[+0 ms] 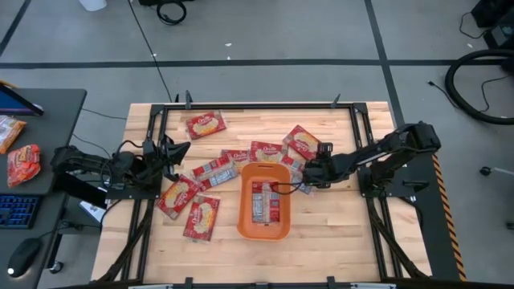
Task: Sort popcorn bags into baskets
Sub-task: Put the red popcorn bag into the orange bin
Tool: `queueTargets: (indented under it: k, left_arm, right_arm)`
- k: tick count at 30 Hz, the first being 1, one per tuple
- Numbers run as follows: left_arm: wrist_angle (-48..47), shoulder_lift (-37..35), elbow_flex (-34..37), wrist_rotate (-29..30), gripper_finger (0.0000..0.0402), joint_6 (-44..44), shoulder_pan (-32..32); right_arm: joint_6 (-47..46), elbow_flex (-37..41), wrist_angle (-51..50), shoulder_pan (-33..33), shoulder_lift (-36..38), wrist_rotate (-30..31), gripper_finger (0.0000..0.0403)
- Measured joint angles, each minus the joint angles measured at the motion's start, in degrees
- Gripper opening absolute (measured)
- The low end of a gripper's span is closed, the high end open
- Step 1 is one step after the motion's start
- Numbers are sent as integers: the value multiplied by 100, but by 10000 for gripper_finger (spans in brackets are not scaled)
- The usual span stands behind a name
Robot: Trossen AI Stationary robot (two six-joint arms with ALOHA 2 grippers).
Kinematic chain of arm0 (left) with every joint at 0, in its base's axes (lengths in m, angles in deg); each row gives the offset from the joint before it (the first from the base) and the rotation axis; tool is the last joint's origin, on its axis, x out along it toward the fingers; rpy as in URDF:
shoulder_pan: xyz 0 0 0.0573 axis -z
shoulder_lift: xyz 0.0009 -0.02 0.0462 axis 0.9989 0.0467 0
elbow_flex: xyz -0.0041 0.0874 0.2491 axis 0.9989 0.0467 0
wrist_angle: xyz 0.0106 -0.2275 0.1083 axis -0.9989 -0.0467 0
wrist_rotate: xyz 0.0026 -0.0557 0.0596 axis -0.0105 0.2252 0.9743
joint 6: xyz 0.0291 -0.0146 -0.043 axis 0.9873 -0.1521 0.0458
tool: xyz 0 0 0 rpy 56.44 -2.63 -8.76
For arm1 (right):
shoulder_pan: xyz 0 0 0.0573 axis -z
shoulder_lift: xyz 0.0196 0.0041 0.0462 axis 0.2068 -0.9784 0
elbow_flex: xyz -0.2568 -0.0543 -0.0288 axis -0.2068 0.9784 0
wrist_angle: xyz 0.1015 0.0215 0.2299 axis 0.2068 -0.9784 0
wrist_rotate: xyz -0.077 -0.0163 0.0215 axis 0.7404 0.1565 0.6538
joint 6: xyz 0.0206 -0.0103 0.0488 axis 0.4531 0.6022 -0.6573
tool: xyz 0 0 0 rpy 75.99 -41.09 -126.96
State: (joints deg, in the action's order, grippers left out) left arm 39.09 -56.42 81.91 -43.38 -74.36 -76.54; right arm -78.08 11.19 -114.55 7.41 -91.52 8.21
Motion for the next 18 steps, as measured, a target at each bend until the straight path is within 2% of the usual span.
queueTargets:
  k: [5,11,14,18]
  left_arm:
    - [0,0,0,0,16,-2,0]
    - [0,-1,0,0,16,-2,0]
    - [0,-1,0,0,16,-6,0]
    - [2,1,0,0,16,-9,0]
  right_arm:
    - [-379,-125,-46,-138,468,-5,173]
    - [-1565,-66,-15,-7,1170,379,172]
    - [-1461,-58,158,494,1596,-408,173]
    - [-878,-60,488,1382,2089,-1476,173]
